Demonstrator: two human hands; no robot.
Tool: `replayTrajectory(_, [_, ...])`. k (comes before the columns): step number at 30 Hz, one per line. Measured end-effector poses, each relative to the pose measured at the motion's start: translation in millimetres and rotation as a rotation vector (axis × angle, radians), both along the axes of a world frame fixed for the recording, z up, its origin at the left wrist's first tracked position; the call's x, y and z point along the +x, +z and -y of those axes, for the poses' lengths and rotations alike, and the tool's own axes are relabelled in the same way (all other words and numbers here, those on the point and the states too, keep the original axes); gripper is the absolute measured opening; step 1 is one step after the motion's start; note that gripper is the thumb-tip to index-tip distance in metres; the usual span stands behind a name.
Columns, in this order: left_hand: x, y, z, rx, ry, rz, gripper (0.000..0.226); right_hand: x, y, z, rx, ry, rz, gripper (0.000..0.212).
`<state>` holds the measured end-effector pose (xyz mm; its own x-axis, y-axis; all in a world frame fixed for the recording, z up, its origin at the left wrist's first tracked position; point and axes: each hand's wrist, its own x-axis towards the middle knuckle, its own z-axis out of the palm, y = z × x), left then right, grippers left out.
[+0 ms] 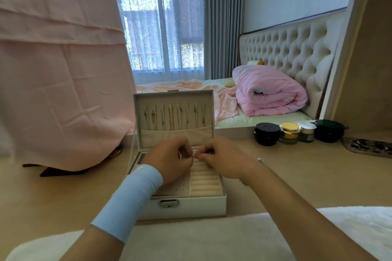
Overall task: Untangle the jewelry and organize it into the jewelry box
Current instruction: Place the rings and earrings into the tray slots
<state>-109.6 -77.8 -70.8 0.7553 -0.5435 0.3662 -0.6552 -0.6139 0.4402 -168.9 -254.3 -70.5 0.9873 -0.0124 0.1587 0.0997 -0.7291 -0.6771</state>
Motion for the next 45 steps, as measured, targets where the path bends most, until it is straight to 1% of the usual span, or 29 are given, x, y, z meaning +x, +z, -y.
replayTrajectory(2, [0.9,-1.3,-20.4,-0.026,0.034,-0.003,0.009,-1.0,-4.6,-7.6,0.024,0.041,0.011,0.008])
replayTrajectory(6, [12.3,-3.5,-58.3,-0.108,0.132,-0.043,0.009,-2.9,-8.7,-2.9,0.079,0.059,-0.007,0.017])
replayTrajectory(7, [14.4,-6.5,-63.9,-0.109,0.144,-0.058,0.01,-2.6,-10.5,-1.9,0.07,0.062,-0.011,0.019])
replayTrajectory(11, [10.9,-16.4,-70.3,-0.127,0.112,-0.177,0.003,-0.1,-13.8,0.9,0.029,0.051,-0.017,0.024])
replayTrajectory(14, [4.7,-12.1,-65.2,-0.332,0.078,-0.259,0.006,1.5,-14.4,6.0,-0.042,0.024,0.003,0.023])
replayTrajectory(16, [-1.0,-11.9,-58.4,-0.343,0.07,-0.312,0.006,2.6,-15.6,8.1,-0.11,-0.009,0.031,0.021])
replayTrajectory(19, [-3.9,-21.0,-51.5,-0.29,0.003,-0.313,0.004,1.4,-14.2,8.4,-0.08,-0.037,0.05,0.022])
replayTrajectory(22, [-1.2,-19.1,-55.5,-0.3,0.022,-0.299,0.005,-0.7,-10.5,4.7,-0.039,-0.059,0.072,0.024])
replayTrajectory(24, [0.8,-11.9,-62.3,-0.354,0.025,-0.289,0.008,-1.7,-7.7,-1.1,-0.023,-0.073,0.117,0.027])
replayTrajectory(26, [4.4,-1.9,-70.9,-0.453,0.016,-0.291,0.01,-3.4,-3.2,-10.4,0.019,-0.068,0.165,0.03])
replayTrajectory(29, [12.6,12.5,-86.1,-0.522,0.046,-0.251,0.011,-0.3,3.9,-34.4,0.034,-0.006,0.237,0.03])
replayTrajectory(31, [17.9,16.4,-95.6,-0.514,0.078,-0.22,0.012,8.1,5.2,-56.1,-0.004,0.054,0.23,0.029])
replayTrajectory(34, [25.3,11.8,-105.8,-0.441,0.122,-0.214,0.013,24.7,1.1,-87.0,-0.069,0.134,0.186,0.026])
replayTrajectory(37, [32.4,3.4,-113.1,-0.396,0.137,-0.198,0.012,39.8,-2.5,-109.5,-0.178,0.166,0.186,0.027])
replayTrajectory(40, [38.8,-0.3,-119.1,-0.403,0.155,-0.195,0.013,49.3,-4.8,-123.9,-0.24,0.174,0.208,0.029])
replayTrajectory(45, [45.1,0.0,-128.8,-0.462,0.167,-0.213,0.009,55.9,-5.2,-136.4,-0.397,0.2,0.259,0.034])
